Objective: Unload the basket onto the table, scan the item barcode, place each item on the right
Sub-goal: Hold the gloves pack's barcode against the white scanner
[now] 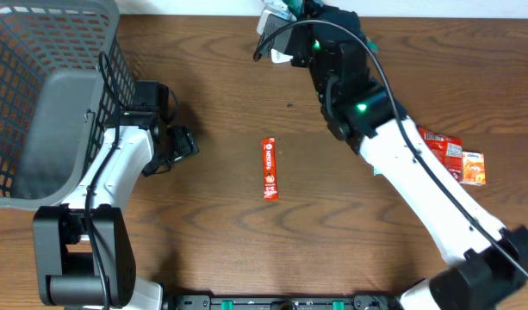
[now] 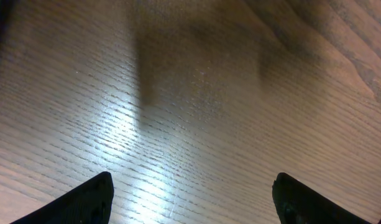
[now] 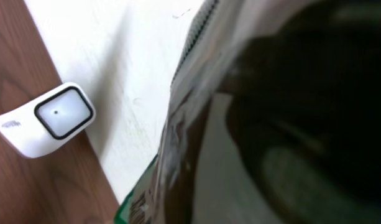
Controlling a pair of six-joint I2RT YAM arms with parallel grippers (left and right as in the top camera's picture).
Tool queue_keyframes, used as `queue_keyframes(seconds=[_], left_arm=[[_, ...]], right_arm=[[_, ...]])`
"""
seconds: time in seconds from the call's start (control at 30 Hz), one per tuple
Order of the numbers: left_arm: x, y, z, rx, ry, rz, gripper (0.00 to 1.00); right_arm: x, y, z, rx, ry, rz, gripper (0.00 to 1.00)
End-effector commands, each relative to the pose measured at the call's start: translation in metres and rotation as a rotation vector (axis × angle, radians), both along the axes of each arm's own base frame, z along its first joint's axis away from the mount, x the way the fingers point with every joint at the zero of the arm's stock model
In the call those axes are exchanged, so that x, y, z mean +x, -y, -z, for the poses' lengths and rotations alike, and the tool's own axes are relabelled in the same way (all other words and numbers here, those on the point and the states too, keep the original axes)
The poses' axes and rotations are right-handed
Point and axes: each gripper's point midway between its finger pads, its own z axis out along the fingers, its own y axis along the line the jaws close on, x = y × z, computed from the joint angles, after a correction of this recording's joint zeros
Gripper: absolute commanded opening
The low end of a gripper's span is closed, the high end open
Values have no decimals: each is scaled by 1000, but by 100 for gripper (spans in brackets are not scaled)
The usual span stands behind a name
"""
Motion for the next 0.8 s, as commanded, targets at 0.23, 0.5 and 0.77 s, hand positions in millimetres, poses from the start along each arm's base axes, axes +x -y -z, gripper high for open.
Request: queue_keyframes(seconds=[0.23,0.5,0.77], left_arm=[[-2,-6,2,17,-8,-21,83],[-2,-6,2,18,-8,-21,83],[-2,-6,2,18,-8,-21,83]], right_arm=[[67,-41,59,-199,184,-42,1],[95,-59,122,-298,266,-62,1],[102,-82,184,-309,234,-157,1]])
